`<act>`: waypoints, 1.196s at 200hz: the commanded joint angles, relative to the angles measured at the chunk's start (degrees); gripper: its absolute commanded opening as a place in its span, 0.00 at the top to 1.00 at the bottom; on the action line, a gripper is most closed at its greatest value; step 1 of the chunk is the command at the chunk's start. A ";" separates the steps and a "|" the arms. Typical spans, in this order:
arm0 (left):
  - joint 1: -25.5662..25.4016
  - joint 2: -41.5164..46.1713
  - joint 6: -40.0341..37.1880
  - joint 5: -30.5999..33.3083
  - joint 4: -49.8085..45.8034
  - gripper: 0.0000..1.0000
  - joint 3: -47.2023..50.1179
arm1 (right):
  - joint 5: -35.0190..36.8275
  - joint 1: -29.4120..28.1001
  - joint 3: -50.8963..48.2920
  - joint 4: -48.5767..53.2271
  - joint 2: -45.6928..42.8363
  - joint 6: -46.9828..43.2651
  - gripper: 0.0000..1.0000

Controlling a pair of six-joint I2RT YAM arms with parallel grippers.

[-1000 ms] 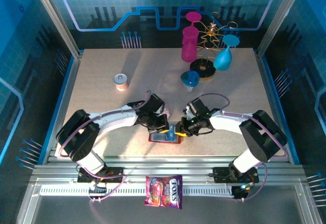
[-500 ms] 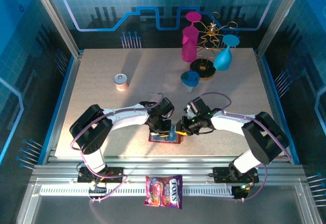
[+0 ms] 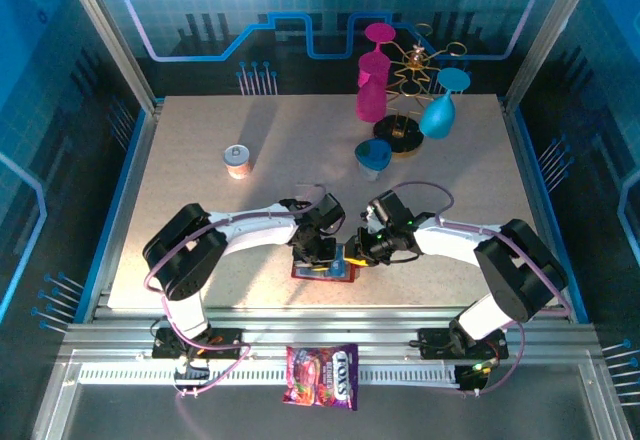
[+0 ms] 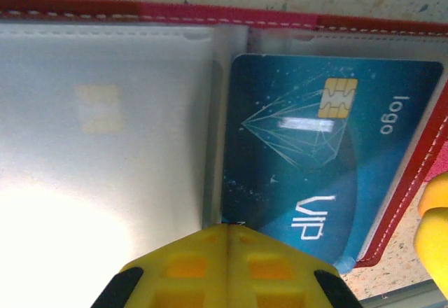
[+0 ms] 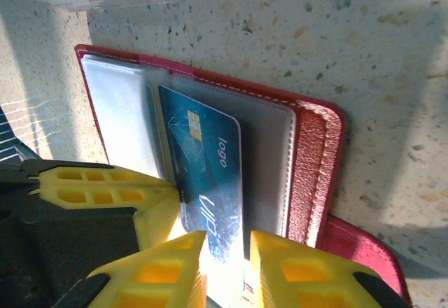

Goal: Take the credit cards out of the card holder

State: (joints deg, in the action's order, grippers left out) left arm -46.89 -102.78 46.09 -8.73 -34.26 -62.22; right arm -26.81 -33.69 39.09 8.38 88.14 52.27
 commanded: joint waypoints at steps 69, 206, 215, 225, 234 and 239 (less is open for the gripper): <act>-0.52 -1.60 -1.00 0.56 -2.27 0.96 -0.29 | -2.72 0.27 -1.12 -3.01 3.70 0.72 0.75; -0.51 -1.14 -0.91 0.97 -2.30 0.97 -0.62 | -6.74 -0.62 -2.02 -10.69 4.67 4.87 0.82; -0.49 -0.65 -0.68 1.49 -2.18 0.96 -0.55 | -6.34 -1.00 -1.78 -10.38 4.63 4.81 0.83; -0.40 0.10 -0.39 1.84 -2.04 0.96 -0.49 | -5.66 -1.50 -1.28 -9.46 4.75 4.46 0.85; -0.40 1.02 -0.10 2.26 -2.01 0.95 -0.54 | -4.88 -1.92 -0.70 -8.14 4.74 3.90 0.87; -0.34 1.51 0.04 2.40 -1.95 0.95 -0.54 | -4.40 -2.07 -0.34 -7.11 4.75 3.52 0.88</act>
State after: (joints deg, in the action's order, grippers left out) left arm -46.89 -102.85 46.15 -8.60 -34.24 -62.22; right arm -31.92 -34.44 37.39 -1.08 92.33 56.49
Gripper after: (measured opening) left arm 0.052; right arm 0.137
